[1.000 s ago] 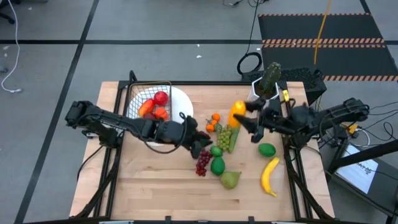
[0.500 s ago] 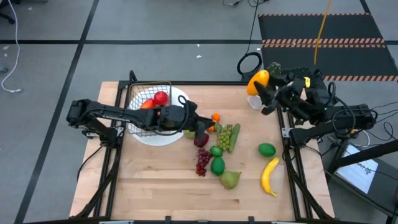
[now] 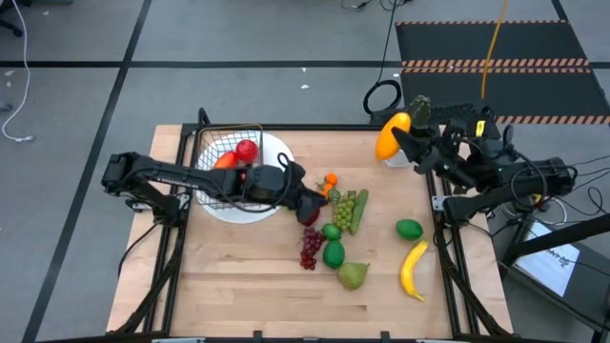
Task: Build produce basket
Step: Put the yellow mango into the wire basket
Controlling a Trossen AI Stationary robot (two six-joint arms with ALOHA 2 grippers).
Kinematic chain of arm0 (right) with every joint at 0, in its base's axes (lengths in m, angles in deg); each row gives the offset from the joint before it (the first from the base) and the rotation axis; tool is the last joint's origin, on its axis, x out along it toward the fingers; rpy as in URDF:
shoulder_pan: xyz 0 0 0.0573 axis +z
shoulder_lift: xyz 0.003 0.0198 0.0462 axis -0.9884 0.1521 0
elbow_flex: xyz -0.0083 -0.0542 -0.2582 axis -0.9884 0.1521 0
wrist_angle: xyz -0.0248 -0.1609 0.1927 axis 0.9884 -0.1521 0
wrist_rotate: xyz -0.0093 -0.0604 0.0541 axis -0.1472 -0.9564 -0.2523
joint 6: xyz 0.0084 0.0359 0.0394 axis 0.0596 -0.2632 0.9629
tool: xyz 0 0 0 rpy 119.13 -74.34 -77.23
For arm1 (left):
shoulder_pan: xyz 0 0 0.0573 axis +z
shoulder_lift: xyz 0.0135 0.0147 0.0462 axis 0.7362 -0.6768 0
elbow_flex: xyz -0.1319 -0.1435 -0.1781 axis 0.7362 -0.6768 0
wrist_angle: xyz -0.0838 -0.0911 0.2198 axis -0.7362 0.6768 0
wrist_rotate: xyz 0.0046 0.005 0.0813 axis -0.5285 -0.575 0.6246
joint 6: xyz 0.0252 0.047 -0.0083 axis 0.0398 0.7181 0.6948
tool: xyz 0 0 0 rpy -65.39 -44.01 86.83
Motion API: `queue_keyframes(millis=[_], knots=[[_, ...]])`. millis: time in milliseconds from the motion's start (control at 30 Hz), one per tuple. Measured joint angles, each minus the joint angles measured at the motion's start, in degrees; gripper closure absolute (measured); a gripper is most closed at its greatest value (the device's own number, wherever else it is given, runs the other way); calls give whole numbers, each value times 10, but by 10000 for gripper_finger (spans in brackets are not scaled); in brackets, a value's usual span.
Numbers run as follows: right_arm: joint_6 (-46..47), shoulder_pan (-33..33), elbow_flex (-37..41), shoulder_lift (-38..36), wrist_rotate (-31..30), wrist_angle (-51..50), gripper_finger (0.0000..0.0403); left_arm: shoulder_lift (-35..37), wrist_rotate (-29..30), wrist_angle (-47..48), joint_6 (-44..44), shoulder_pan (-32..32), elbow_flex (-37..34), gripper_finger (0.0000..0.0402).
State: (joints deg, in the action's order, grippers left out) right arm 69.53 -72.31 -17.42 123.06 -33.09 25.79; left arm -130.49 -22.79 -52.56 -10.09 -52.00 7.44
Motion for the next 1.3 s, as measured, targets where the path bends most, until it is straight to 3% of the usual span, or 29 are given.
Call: queue_keyframes(millis=[233, 467, 700, 1300], knots=[[231, 27, 0, 19, 1, -33, 149, 0, 0, 2, 0, -51, 0, 266], [341, 46, 0, 47, 1, -31, 149, 0, 10, 2, 1, -108, 0, 266], [389, 48, 0, 67, 1, -17, 149, 0, 50, 2, 6, -152, 0, 266], [368, 55, 0, 74, 1, -13, 149, 0, 88, 2, -5, -179, 0, 266]])
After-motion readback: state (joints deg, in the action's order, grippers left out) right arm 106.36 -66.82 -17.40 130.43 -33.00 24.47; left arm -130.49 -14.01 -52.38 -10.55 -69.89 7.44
